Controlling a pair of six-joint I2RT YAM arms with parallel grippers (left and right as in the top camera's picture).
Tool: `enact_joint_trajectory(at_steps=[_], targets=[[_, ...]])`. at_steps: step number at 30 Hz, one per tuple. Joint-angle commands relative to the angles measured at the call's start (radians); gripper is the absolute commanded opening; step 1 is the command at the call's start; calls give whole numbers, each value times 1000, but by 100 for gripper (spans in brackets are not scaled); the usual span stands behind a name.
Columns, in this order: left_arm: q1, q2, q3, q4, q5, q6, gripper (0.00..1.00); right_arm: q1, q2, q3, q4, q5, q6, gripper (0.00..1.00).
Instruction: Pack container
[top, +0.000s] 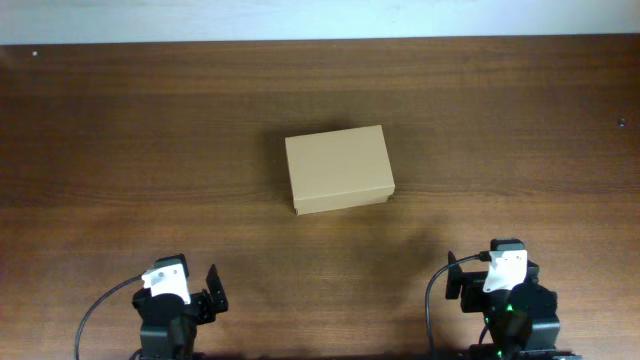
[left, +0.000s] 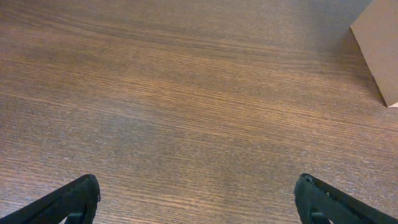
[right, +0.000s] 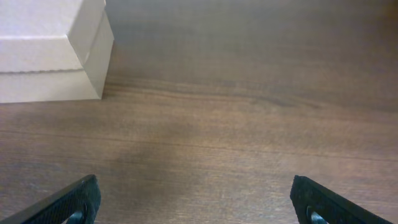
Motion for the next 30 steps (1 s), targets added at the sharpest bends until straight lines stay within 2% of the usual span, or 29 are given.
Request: enact_joint_trajectory(at_steps=[1, 10, 30], targets=[[5, -10, -11, 2, -7, 20, 100, -12, -14, -42, 10, -1, 23, 99], [5, -10, -11, 2, -7, 20, 99, -12, -72, -137, 6, -2, 23, 99], [5, -10, -11, 2, -7, 20, 100, -12, -79, -137, 8, 2, 23, 99]])
